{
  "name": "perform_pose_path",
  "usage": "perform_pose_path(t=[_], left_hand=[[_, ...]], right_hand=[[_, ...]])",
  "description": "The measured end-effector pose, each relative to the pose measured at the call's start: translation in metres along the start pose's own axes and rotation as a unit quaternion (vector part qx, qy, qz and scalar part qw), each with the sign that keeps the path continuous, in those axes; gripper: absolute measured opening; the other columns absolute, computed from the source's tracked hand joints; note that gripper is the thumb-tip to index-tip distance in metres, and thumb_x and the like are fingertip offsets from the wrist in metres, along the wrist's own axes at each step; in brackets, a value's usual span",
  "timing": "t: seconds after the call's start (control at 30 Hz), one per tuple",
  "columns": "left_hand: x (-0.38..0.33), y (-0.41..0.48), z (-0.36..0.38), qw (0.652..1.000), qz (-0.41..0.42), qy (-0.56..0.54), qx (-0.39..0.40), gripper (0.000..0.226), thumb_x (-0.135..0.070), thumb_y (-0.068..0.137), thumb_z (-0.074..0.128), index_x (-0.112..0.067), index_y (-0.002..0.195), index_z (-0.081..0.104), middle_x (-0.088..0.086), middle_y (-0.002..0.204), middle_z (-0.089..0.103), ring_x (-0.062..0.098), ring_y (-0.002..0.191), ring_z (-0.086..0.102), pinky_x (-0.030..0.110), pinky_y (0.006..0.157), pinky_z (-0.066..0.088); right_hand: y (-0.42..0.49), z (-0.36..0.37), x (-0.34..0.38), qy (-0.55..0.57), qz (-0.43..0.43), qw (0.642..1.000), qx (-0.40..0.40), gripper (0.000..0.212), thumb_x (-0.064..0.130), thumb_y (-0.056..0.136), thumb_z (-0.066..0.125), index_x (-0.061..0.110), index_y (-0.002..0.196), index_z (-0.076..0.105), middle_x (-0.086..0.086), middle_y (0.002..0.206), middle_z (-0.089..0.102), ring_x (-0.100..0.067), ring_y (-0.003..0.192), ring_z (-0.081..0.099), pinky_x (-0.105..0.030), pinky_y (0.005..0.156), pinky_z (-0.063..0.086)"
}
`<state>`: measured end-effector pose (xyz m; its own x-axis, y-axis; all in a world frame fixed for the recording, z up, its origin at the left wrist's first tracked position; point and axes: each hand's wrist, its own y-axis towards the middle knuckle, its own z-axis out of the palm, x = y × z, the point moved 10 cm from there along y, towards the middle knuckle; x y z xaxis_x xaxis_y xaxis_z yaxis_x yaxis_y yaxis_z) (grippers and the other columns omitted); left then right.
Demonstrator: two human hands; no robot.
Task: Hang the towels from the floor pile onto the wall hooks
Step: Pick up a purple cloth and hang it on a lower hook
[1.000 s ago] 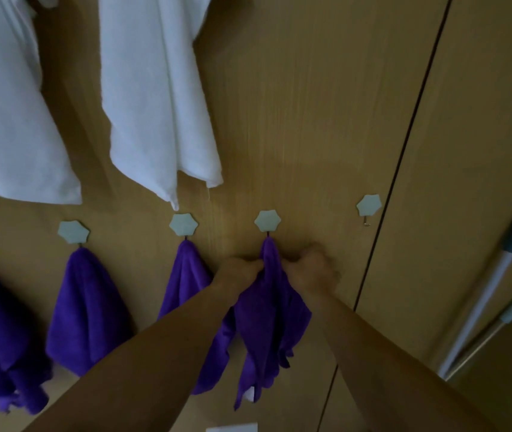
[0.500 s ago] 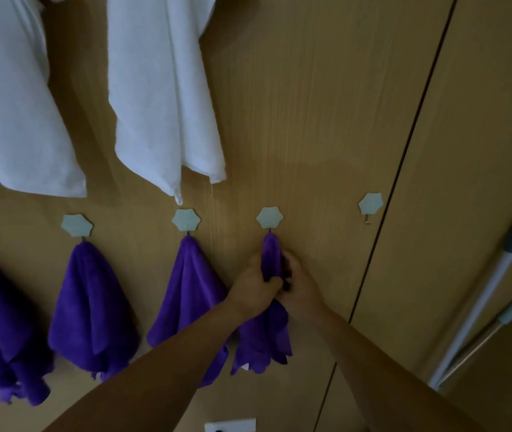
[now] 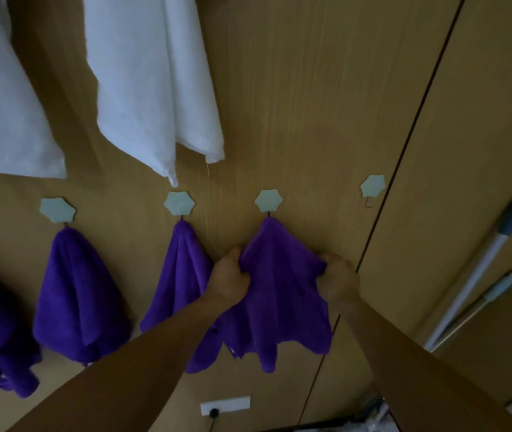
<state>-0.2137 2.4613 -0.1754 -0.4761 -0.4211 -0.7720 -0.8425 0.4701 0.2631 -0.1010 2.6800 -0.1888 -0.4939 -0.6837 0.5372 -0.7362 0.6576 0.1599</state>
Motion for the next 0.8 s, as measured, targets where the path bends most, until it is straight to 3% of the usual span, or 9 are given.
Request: perform_pose_path(t=[0.07,0.13,0.23,0.3,0.4,0.47,0.63,0.73,0.8], left_hand=[[0.000,-0.002,0.003,1.000,-0.010,-0.005,-0.007,0.036,-0.001,0.081,0.058,-0.008,0.117,0.057,-0.006,0.093,0.061,0.003,0.075,0.052,-0.002,0.057,0.039],[-0.001,-0.005,0.005,1.000,-0.011,-0.021,-0.011,0.041,-0.008,0.081,0.064,-0.011,0.120,0.055,-0.006,0.097,0.063,0.000,0.075,0.052,-0.003,0.057,0.039],[-0.012,-0.008,-0.002,0.998,0.017,-0.056,-0.037,0.047,-0.018,0.081,0.069,-0.015,0.125,0.052,-0.011,0.101,0.060,-0.004,0.080,0.053,0.001,0.060,0.042],[-0.023,-0.008,-0.010,0.995,0.039,-0.076,-0.061,0.048,-0.017,0.083,0.067,-0.016,0.128,0.050,-0.014,0.107,0.057,-0.002,0.089,0.054,0.002,0.066,0.041],[-0.034,-0.007,-0.013,0.994,0.062,-0.070,-0.059,0.042,-0.008,0.089,0.058,-0.013,0.130,0.050,-0.011,0.106,0.058,-0.007,0.083,0.053,-0.004,0.069,0.038],[-0.034,-0.007,-0.010,0.997,0.062,-0.041,-0.033,0.038,-0.002,0.091,0.050,-0.008,0.129,0.052,-0.001,0.106,0.063,-0.004,0.079,0.053,-0.002,0.067,0.037],[-0.010,-0.008,0.001,0.999,0.007,0.021,0.025,0.031,0.001,0.091,0.045,-0.006,0.120,0.053,0.010,0.110,0.064,0.018,0.096,0.059,0.017,0.076,0.041],[0.001,-0.015,0.006,0.999,-0.005,0.019,0.042,0.034,0.002,0.089,0.046,-0.006,0.122,0.052,0.010,0.112,0.063,0.023,0.104,0.060,0.021,0.084,0.045],[0.005,-0.019,0.008,0.999,-0.009,0.015,0.045,0.038,0.002,0.088,0.048,-0.007,0.125,0.051,0.009,0.114,0.063,0.024,0.106,0.060,0.025,0.089,0.045]], right_hand=[[-0.005,0.026,-0.012,-0.050,0.029,0.995,0.086,0.034,0.026,0.078,0.058,0.025,0.111,0.066,-0.007,0.110,0.069,-0.028,0.103,0.065,-0.031,0.083,0.053],[-0.012,0.034,-0.020,-0.048,0.060,0.992,0.101,0.032,0.028,0.079,0.060,0.021,0.109,0.067,-0.007,0.112,0.069,-0.027,0.105,0.065,-0.029,0.080,0.051],[-0.017,-0.004,-0.011,0.082,0.031,0.992,-0.090,0.039,0.010,0.083,0.056,0.016,0.122,0.061,-0.009,0.123,0.062,-0.029,0.112,0.059,-0.035,0.092,0.049],[-0.026,-0.016,0.016,0.212,-0.052,0.967,-0.132,0.046,0.010,0.086,0.058,0.015,0.131,0.053,-0.005,0.129,0.052,-0.021,0.113,0.055,-0.037,0.095,0.048],[-0.034,0.001,0.069,0.197,-0.164,0.966,-0.041,0.067,0.026,0.078,0.066,0.018,0.139,0.042,0.000,0.135,0.044,-0.012,0.120,0.046,-0.033,0.098,0.044],[-0.034,0.021,0.081,0.147,-0.162,0.976,0.012,0.079,0.023,0.075,0.069,0.017,0.145,0.033,0.000,0.138,0.044,-0.014,0.122,0.045,-0.036,0.101,0.044],[-0.042,0.064,0.052,0.079,-0.048,0.990,0.102,0.048,0.020,0.083,0.059,0.021,0.130,0.049,-0.003,0.121,0.065,-0.026,0.112,0.061,-0.042,0.092,0.050],[-0.054,0.082,0.025,-0.003,-0.021,0.988,0.155,0.047,0.030,0.084,0.058,0.025,0.131,0.052,0.001,0.126,0.063,-0.023,0.117,0.059,-0.035,0.094,0.049],[-0.059,0.084,-0.004,-0.061,0.014,0.983,0.175,0.039,0.025,0.087,0.053,0.024,0.126,0.056,0.000,0.128,0.062,-0.021,0.117,0.059,-0.030,0.094,0.048]])
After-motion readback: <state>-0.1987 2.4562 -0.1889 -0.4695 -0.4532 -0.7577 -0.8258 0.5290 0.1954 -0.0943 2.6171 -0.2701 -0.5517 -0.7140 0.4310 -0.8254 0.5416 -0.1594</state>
